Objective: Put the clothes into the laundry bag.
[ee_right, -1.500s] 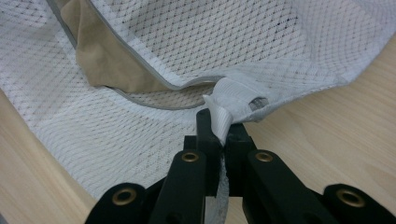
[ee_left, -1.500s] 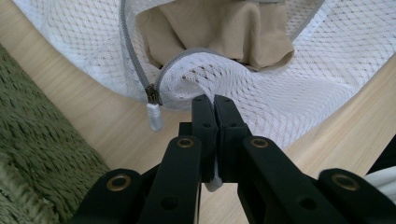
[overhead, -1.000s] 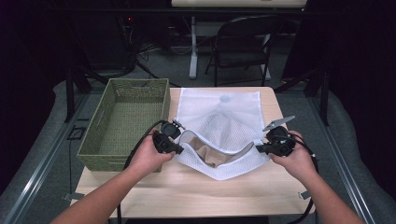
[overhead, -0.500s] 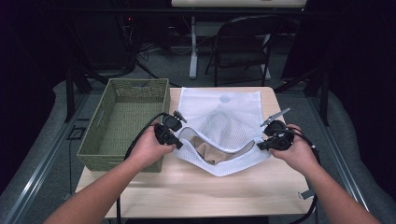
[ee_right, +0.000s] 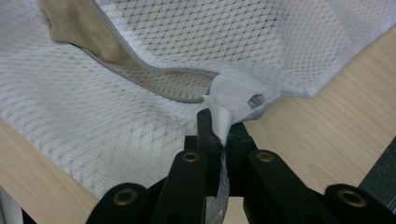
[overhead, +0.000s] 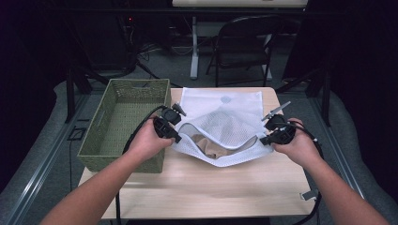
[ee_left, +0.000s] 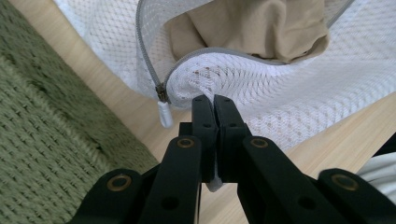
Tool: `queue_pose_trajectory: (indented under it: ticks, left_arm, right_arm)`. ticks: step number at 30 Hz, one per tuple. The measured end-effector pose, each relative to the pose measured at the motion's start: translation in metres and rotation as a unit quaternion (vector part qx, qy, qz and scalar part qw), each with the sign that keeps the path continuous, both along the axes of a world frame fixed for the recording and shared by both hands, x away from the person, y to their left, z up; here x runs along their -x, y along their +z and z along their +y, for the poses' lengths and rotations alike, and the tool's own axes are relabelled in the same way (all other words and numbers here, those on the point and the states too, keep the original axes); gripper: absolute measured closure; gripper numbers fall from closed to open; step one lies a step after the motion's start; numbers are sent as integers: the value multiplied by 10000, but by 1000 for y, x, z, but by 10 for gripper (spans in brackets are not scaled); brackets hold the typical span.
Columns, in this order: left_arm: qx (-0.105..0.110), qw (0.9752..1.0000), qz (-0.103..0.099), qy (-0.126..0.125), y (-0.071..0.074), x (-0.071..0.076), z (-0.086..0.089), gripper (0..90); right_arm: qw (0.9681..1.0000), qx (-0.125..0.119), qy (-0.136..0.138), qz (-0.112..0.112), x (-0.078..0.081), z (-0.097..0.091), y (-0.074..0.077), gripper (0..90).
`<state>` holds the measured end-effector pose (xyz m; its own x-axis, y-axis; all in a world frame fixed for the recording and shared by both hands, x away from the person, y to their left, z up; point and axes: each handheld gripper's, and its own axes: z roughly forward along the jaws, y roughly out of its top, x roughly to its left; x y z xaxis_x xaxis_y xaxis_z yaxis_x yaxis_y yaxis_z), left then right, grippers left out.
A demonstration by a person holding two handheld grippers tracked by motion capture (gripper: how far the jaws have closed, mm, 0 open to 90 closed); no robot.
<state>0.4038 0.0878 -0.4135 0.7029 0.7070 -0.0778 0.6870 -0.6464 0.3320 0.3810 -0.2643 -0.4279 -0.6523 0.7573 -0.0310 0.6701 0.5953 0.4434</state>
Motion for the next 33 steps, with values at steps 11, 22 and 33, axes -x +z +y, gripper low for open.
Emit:
queue_pose_trajectory:
  ticks: [11,22,33]
  left_arm:
    - [-90,9999,-73,100,8,-4,10,886]
    - [-50,9998,-111,168,15,-9,16,886]
    - [-28,9996,-132,251,23,-17,14,887]
  right_arm:
    - [9998,141,-83,-58,-7,-4,11,883]
    - [9997,198,-119,-109,-9,-8,17,883]
    - [9994,223,-179,-192,-16,-9,23,883]
